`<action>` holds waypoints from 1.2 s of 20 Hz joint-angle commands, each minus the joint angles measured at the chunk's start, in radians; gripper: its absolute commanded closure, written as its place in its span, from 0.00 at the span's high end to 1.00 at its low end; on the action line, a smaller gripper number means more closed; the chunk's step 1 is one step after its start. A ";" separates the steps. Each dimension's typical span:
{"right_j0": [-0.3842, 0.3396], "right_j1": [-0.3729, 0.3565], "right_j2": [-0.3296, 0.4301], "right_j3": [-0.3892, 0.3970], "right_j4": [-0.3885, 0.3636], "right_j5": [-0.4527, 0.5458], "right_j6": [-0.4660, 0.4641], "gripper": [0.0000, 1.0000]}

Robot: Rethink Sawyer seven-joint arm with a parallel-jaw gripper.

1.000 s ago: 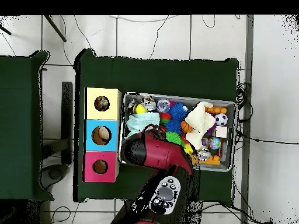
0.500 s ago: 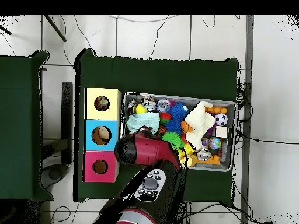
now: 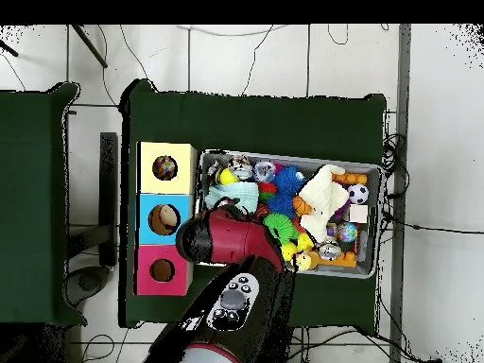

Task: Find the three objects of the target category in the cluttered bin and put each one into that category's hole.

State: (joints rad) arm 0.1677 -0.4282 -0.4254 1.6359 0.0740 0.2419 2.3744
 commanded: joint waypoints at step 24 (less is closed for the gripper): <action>0.115 0.023 -0.002 0.030 0.122 0.004 0.217 1.00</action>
State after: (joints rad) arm 0.2930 -0.4464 -0.4693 1.6553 0.1295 0.2421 2.3744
